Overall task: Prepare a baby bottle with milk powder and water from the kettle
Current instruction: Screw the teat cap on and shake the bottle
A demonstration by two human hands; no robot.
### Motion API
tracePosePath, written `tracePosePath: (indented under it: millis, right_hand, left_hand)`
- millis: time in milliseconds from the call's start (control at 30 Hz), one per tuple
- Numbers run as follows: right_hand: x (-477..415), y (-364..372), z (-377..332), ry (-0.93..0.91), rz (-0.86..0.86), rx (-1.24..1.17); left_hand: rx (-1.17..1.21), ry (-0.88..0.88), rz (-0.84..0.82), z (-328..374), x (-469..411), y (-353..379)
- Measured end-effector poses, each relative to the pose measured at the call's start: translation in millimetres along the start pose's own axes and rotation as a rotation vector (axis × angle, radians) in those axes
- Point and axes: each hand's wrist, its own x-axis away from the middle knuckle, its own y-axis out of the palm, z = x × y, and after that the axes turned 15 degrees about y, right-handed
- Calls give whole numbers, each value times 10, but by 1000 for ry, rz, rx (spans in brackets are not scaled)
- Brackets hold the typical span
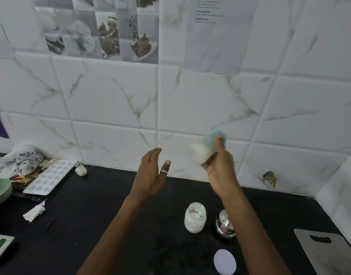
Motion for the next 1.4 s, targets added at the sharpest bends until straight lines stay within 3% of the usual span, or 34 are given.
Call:
tracePosePath:
  millis: [67,133,267,300,433,500,567,700,767,1033,1400]
  right_hand:
    - [-49,-26,-159,-37,94,-246]
    - [-50,-4,-128,-32,112,-224]
    - [103,54,177,37,-12,411]
    - [107,49,186,19,-30,450]
    - [30,-18,-44,-11,17,-108]
    - [-23,-48,-88,-34,115,-209]
    - [-8,-32,-14,-23,115,-118]
    - [102,-5,183,-24,-4,430]
    - [103,-2,212,-69,23,558]
    - [4,-128,332,-167,104,722]
    - [8,-149,350,-277,127,925]
  left_hand:
    - [-7,-6,10,-31,20,-12]
    - [-2,-25,15,-61,33,-14]
    - [2,-10,1,-47,24,11]
    - [1,-5,-3,-38,25,10]
    - [9,-26,11,-68,59,-22]
    - [11,-41,16,-101,75,-35]
    - [18,-48,17,-111,78,-33]
    - [21,-31,1,-69,51,-3]
    - [34,-44,-1,-63,48,-11]
    - [382,-86,-15,63,15,-121]
    - [464,59,-121,332,-135,-106]
